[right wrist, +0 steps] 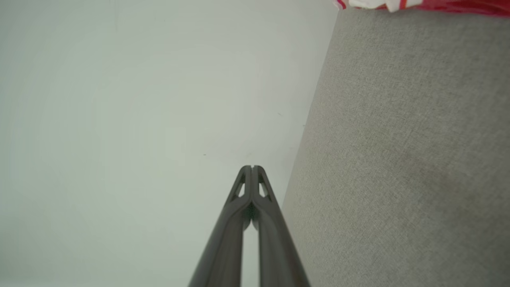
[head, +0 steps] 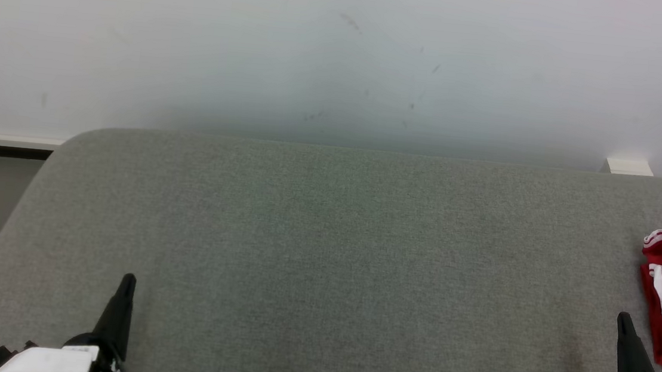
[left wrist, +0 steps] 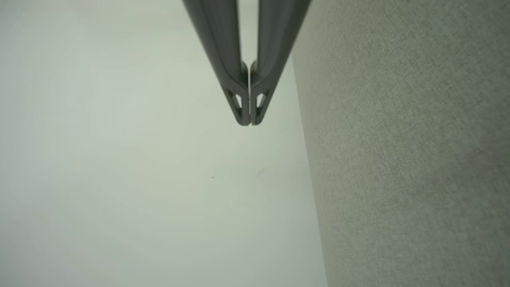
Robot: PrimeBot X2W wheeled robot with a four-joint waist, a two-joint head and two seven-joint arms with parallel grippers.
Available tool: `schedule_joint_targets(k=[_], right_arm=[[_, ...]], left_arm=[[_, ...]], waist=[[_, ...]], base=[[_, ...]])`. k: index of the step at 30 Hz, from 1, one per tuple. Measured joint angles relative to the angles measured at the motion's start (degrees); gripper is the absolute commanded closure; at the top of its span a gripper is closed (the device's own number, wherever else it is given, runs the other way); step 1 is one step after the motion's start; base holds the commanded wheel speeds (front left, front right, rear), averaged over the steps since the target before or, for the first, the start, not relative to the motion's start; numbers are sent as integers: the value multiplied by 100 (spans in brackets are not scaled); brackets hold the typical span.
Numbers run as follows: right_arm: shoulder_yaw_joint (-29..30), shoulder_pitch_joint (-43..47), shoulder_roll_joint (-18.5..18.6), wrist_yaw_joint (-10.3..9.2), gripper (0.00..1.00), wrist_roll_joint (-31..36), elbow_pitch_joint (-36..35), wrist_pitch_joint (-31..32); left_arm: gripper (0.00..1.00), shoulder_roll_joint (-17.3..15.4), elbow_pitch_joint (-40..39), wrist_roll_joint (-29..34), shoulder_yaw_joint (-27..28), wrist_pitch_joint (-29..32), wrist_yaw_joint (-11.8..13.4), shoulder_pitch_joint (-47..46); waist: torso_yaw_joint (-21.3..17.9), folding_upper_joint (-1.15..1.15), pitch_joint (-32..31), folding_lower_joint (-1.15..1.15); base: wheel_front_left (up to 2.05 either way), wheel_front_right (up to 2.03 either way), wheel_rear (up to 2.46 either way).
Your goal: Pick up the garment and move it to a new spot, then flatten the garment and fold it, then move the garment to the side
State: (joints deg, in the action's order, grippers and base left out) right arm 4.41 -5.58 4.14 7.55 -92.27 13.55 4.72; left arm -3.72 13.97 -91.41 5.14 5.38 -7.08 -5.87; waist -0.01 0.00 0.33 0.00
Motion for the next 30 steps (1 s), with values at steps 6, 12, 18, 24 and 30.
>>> schedule_joint_targets(k=[6,12,18,24,30], right_arm=[[14,-19,-4,0,100,-146,41,32],[29,-21,-12,0,100,-146,41,35],[42,-21,-22,0,100,-145,42,49],[56,-21,-27,0,100,-143,42,52],[67,-22,-33,0,100,-125,43,59]], left_arm=[[100,23,4,-171,49,52,-45,-4],[100,31,4,-171,55,56,-45,-5],[100,35,4,-171,65,58,-45,-7],[100,42,4,-171,71,60,-45,-7],[100,45,4,-170,78,66,-45,-7]], waist=[[1,0,-16,0],[1,0,-16,0],[1,0,-16,0],[1,0,-16,0],[1,0,-16,0]], base=[[0,0,0],[0,0,0],[0,0,0],[0,0,0],[0,0,0]])
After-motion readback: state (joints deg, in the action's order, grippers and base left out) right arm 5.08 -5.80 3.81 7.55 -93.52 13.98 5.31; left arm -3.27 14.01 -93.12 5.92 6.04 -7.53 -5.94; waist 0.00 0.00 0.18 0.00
